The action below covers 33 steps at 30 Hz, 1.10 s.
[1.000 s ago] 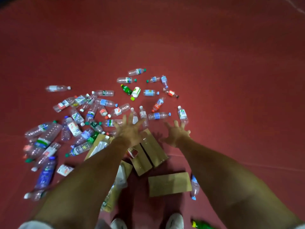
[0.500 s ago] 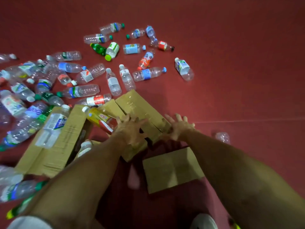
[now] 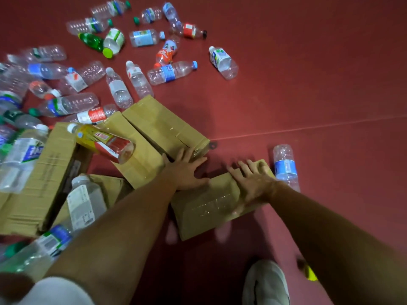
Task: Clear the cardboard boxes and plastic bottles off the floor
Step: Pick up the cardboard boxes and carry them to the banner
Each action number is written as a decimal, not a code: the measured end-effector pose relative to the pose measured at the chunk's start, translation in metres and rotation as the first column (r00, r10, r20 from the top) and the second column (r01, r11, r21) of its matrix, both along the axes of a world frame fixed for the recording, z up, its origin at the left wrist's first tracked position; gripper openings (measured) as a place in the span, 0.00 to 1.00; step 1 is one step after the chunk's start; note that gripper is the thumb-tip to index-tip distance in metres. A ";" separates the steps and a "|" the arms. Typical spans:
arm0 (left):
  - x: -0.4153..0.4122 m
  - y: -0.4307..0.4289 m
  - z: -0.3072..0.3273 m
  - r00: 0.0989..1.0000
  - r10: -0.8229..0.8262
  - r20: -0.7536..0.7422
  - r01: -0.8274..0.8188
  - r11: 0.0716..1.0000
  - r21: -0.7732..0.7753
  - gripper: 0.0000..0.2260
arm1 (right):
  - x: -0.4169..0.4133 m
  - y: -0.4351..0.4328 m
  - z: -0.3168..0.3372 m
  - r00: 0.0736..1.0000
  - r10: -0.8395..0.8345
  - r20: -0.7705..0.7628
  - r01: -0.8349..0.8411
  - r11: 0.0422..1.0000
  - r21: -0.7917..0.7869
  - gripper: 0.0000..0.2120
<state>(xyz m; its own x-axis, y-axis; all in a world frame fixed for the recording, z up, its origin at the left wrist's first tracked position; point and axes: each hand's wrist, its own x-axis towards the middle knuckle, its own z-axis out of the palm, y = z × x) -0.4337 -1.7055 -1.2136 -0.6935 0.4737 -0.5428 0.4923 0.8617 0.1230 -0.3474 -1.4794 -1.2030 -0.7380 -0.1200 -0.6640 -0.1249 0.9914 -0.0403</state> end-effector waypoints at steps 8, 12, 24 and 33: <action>0.005 0.001 -0.005 0.976 0.219 0.010 -0.219 0.971 0.093 0.36 | 0.002 0.007 -0.006 0.990 0.123 -0.063 -0.127 0.989 -0.071 0.69; 0.006 -0.003 -0.007 0.974 0.225 0.010 -0.225 0.969 0.106 0.37 | -0.003 0.010 -0.005 0.999 0.001 -0.053 -0.005 0.996 -0.086 0.68; 0.005 -0.022 0.010 0.946 0.311 0.096 -0.324 0.928 0.186 0.37 | -0.007 -0.010 -0.007 0.984 0.149 -0.094 -0.152 0.988 -0.023 0.66; -0.002 -0.033 0.013 0.887 0.427 0.179 -0.462 0.794 0.394 0.35 | 0.001 0.013 0.015 0.984 -0.047 -0.172 0.048 0.999 0.006 0.61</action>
<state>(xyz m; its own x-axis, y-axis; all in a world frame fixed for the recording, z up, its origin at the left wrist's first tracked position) -0.4355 -1.7384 -1.2005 -0.8479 0.3151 -0.4263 0.0418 0.8414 0.5388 -0.3459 -1.4661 -1.1883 -0.8460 -0.0762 -0.5277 -0.0820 0.9966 -0.0125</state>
